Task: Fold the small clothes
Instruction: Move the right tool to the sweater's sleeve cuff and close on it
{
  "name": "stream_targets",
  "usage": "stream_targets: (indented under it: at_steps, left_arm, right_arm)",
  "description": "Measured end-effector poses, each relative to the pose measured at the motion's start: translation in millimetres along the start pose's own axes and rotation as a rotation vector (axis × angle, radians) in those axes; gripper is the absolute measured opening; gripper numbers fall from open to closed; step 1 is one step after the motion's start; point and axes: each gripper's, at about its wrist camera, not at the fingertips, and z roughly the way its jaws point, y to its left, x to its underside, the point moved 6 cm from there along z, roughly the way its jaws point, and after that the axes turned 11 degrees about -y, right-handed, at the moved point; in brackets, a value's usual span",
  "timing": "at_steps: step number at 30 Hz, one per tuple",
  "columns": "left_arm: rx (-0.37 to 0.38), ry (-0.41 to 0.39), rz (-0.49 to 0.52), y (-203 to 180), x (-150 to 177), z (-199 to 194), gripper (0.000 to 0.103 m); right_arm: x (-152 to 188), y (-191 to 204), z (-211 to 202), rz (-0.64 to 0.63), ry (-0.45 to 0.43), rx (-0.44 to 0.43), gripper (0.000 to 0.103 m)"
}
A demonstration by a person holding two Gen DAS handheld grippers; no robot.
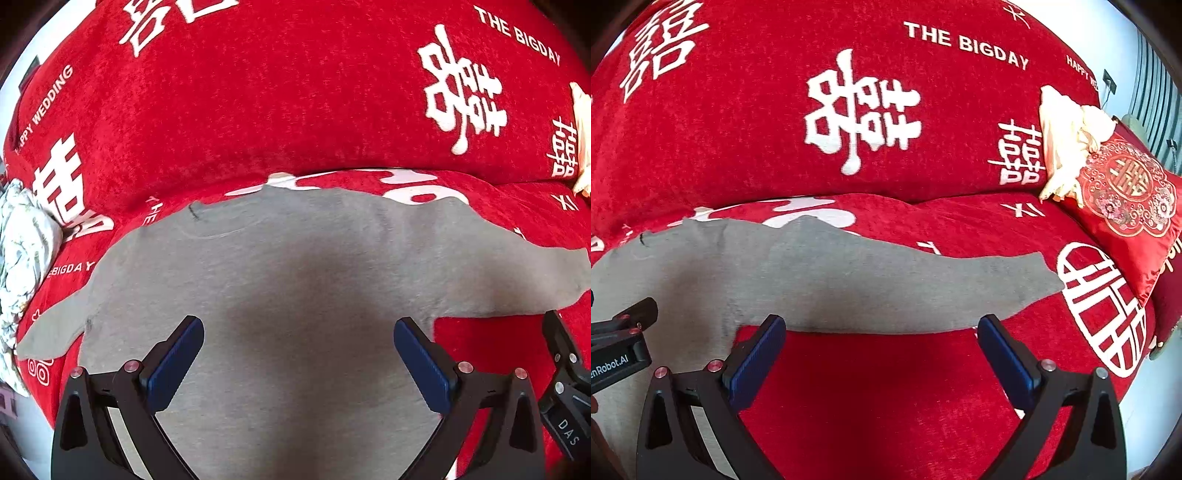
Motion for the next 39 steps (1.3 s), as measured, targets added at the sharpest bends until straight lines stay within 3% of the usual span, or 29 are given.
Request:
stream_targets:
  at_steps: [27,36,39]
  left_arm:
    - [0.048,0.021,0.101,-103.7,-11.5,21.1,0.103]
    - [0.053,0.029,0.124,-123.7,-9.4,29.9,0.103]
    - [0.047,0.033,0.122,-125.5,-9.7,33.1,0.103]
  right_arm:
    - [16.3,-124.9,60.5,0.105,0.071,0.15,0.103]
    - [34.0,-197.7,113.0,0.27,0.162,0.192,0.103]
    - [29.1,-209.7,125.4,0.288,0.121,0.209,0.099]
